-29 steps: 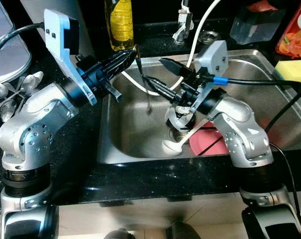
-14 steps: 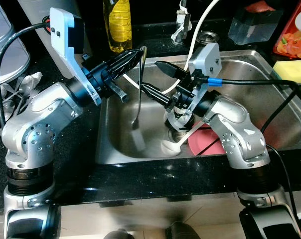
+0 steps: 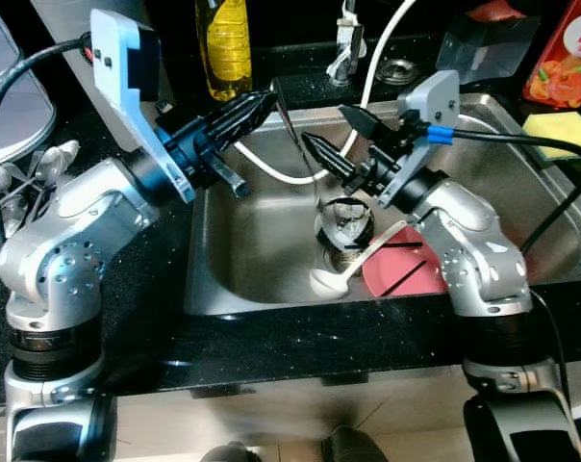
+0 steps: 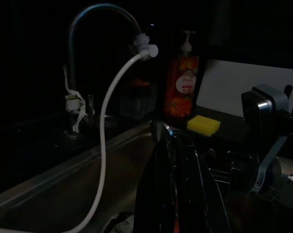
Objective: Kitchen organization
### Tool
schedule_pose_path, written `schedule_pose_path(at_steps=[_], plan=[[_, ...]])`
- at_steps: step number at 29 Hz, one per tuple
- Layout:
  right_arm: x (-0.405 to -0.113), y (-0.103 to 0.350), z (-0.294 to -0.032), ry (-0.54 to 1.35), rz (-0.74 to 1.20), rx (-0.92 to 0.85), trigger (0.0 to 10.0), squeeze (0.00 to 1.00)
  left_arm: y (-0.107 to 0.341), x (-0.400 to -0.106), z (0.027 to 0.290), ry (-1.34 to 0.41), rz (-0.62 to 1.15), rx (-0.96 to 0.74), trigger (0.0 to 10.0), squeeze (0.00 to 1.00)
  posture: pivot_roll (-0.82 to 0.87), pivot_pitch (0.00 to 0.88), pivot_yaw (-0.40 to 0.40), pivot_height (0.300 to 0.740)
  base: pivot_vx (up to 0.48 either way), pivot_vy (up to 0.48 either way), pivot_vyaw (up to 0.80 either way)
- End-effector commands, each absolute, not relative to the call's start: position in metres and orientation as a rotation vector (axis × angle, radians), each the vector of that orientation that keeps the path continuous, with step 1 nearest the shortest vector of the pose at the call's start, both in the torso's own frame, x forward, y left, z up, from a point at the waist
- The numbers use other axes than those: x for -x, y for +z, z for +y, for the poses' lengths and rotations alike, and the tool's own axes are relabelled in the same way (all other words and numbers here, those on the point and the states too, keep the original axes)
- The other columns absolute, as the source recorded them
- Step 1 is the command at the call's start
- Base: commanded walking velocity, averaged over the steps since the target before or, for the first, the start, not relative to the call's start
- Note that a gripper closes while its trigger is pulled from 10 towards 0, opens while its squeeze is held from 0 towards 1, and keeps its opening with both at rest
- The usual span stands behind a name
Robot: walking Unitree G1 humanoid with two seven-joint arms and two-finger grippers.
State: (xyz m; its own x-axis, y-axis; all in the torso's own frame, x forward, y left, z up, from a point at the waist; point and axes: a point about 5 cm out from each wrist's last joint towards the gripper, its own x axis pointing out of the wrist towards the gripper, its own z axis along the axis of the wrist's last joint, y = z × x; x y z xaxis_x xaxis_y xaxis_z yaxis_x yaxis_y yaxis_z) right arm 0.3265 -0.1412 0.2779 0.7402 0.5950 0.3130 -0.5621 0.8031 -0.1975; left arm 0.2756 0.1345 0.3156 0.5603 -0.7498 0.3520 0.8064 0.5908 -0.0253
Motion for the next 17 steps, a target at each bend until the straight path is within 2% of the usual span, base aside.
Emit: schedule_pose_path(at_steps=[1, 4, 7, 8, 9, 10, 11, 14, 17], plan=[[-0.33, 0.275, -0.147, 0.589, -0.366, 0.073, 10.0, 0.0, 0.318, -0.274, 0.14, -0.907, -0.326, 0.167, 10.0, 0.0, -0.07, 0.1, 0.102, 0.74, 0.0, 0.0, 0.0], [-0.325, 0.281, -0.148, 0.604, -0.39, 0.033, 10.0, 0.0, 0.314, -0.28, 0.144, -0.855, -0.312, 0.156, 10.0, 0.0, -0.07, 0.1, 0.102, 0.74, 0.0, 0.0, 0.0], [-0.308, 0.287, -0.139, 0.757, -0.42, -0.002, 10.0, 0.0, 0.311, -0.285, 0.147, -0.81, -0.3, 0.152, 10.0, 0.0, -0.07, 0.1, 0.1, 0.74, 0.0, 0.0, 0.0], [-0.308, 0.287, -0.139, 0.757, -0.42, -0.002, 10.0, 0.0, 0.311, -0.285, 0.147, -0.81, -0.3, 0.152, 10.0, 0.0, -0.07, 0.1, 0.1, 0.74, 0.0, 0.0, 0.0], [-0.295, 0.29, -0.128, 0.883, -0.433, -0.024, 10.0, 0.0, 0.309, -0.29, 0.148, -0.778, -0.292, 0.146, 10.0, 0.0, -0.07, 0.099, 0.098, 0.74, 0.0, 0.0, 0.0], [-0.295, 0.29, -0.128, 0.883, -0.433, -0.024, 10.0, 0.0, 0.309, -0.29, 0.148, -0.778, -0.292, 0.146, 10.0, 0.0, -0.07, 0.099, 0.098, 0.74, 0.0, 0.0, 0.0], [-0.285, 0.29, -0.121, 0.971, -0.44, -0.044, 10.0, 0.0, 0.307, -0.297, 0.149, -0.737, -0.283, 0.135, 10.0, 0.0, -0.07, 0.1, 0.097, 0.74, 0.0, 0.0, 0.0], [-0.282, 0.291, -0.119, 0.992, -0.441, -0.051, 10.0, 0.0, 0.307, -0.298, 0.149, -0.726, -0.28, 0.133, 10.0, 0.0, -0.07, 0.1, 0.097, 0.74, 0.0, 0.0, 0.0], [-0.274, 0.284, -0.106, 1.076, -0.411, -0.038, 10.0, 0.0, 0.308, -0.305, 0.147, -0.71, -0.284, 0.157, 10.0, 0.0, -0.08, 0.096, 0.098, 0.74, 0.0, 0.0, 0.0]])
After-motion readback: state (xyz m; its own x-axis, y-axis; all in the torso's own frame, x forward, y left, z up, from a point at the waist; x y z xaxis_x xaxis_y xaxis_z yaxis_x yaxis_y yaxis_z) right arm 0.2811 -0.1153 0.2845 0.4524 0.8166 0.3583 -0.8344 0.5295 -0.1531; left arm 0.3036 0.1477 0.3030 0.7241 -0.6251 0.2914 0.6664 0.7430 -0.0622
